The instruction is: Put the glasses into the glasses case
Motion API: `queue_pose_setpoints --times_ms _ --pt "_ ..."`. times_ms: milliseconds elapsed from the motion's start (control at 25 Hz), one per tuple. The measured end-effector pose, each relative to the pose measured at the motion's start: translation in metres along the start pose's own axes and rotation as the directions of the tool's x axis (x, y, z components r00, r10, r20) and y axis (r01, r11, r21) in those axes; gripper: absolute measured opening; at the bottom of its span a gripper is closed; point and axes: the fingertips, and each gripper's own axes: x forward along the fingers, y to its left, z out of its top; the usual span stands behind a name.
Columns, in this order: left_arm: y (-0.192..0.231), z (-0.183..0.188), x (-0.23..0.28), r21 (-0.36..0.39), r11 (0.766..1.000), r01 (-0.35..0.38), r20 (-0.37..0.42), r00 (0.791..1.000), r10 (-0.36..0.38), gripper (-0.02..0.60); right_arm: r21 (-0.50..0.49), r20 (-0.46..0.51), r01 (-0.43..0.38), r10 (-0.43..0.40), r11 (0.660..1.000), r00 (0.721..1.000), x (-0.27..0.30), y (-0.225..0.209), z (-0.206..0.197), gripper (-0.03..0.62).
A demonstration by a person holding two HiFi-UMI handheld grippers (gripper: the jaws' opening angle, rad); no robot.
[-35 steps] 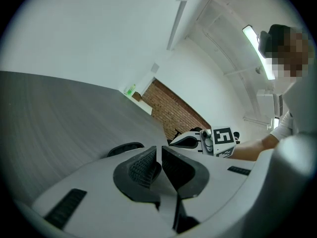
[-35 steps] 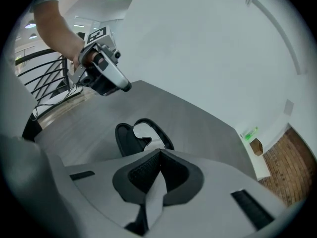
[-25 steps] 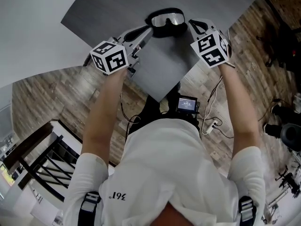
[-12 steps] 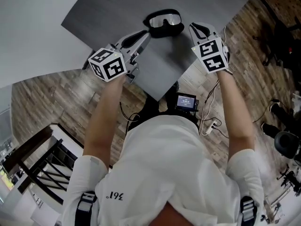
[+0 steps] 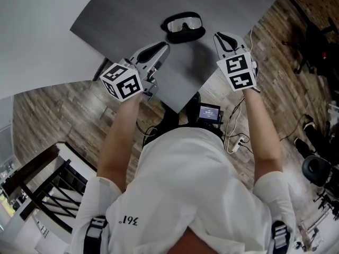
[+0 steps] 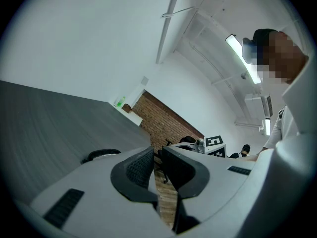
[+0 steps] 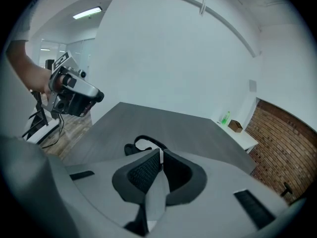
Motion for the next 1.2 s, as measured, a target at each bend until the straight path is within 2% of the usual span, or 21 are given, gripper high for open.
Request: queue_pose_setpoints --times_ms 280,880,1200 --pt "-0.019 0.002 -0.017 -0.028 1.0 0.011 0.037 0.999 -0.01 0.046 0.03 0.019 0.019 -0.019 0.999 1.0 -0.022 0.01 0.0 0.012" --pt "-0.045 -0.012 -0.033 -0.051 0.999 0.011 0.018 1.0 -0.01 0.046 0.132 0.049 0.019 -0.026 0.991 0.998 -0.056 0.028 -0.001 0.011" --pt "-0.064 -0.016 -0.045 -0.027 1.0 0.01 0.008 1.0 -0.01 0.046 0.164 0.076 0.022 -0.035 0.986 0.996 -0.089 0.041 0.0 0.011"
